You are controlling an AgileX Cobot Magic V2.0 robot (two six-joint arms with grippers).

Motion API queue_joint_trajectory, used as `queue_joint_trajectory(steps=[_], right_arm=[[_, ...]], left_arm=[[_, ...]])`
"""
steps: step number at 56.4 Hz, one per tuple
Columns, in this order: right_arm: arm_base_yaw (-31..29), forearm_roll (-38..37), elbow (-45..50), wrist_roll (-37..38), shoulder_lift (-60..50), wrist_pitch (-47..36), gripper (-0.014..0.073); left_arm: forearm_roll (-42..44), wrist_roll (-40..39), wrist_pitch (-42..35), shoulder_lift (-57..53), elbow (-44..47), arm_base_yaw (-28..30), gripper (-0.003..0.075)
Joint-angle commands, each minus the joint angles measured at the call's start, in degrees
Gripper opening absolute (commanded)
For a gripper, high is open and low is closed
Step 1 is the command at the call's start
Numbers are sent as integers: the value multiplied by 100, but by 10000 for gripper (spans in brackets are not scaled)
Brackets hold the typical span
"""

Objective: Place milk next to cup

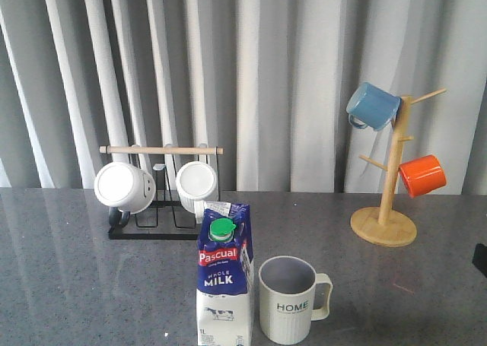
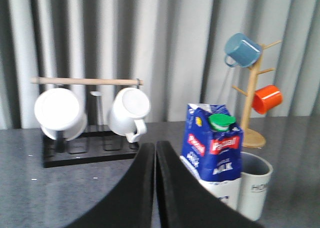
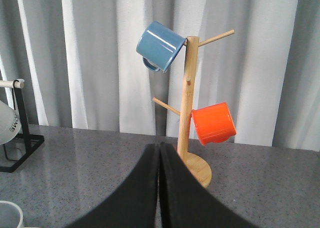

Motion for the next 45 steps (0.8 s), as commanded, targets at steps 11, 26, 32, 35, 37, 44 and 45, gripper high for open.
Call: queue_joint_trajectory(steps=[11,26,32,35,37,44,45], right_arm=[[-31,0,-189,-10,-64,-375,-8],[-31,0,-189,-10,-64,-375,-8],[-31,0,-189,-10,-64,-375,-8],[-31,0,-189,-10,-64,-375,-8],[-31,0,-189,-10,-64,-375,-8],[-31,0,-189,-10,-64,-375,-8],[-31,0,-189,-10,-64,-375,-8]], left_arm=[[411,19,-67,-1744,1022,1100,-6],[662,14,537,-2398,1232,1575,-6],[660,-49,58,-2865,1818,1575,-6],[654,-168,-364,-3159,2228,1575,-6],[662,-227,-226,-3350,2284,1596,-6],[674,-277,260,-3360,2238,1748,-6],[674,-267,317,-3360,2238,1761,-6]])
